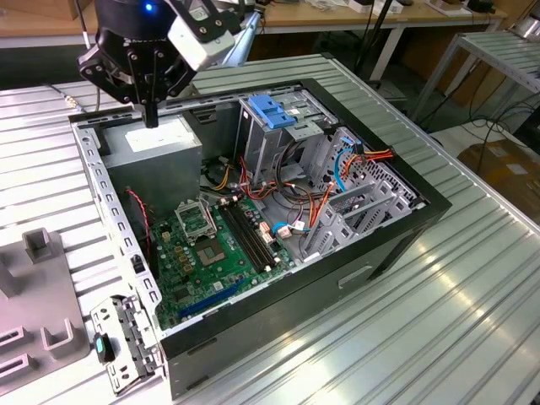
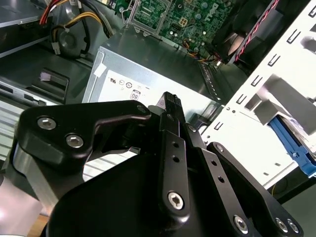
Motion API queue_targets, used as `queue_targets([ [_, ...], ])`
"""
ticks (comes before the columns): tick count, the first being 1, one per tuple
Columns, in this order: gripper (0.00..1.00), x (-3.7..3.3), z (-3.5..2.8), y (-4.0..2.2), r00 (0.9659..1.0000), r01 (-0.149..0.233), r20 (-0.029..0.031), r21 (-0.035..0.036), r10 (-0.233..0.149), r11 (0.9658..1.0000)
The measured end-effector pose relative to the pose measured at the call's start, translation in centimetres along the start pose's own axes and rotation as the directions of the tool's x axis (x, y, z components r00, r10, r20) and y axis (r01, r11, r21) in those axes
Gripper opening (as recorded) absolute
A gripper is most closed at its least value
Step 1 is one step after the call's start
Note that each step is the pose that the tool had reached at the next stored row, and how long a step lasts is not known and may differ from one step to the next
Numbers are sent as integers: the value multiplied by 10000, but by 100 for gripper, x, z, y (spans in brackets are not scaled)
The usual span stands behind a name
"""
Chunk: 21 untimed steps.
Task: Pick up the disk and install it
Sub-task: 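Reach for the disk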
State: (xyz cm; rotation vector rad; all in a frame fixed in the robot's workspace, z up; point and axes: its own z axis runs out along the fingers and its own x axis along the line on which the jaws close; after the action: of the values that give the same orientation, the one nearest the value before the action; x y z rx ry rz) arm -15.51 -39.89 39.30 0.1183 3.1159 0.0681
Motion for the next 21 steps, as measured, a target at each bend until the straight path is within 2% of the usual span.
queue_targets([
  [21, 11, 92, 1, -7, 10000, -1, -32, 2, 1, 10000],
])
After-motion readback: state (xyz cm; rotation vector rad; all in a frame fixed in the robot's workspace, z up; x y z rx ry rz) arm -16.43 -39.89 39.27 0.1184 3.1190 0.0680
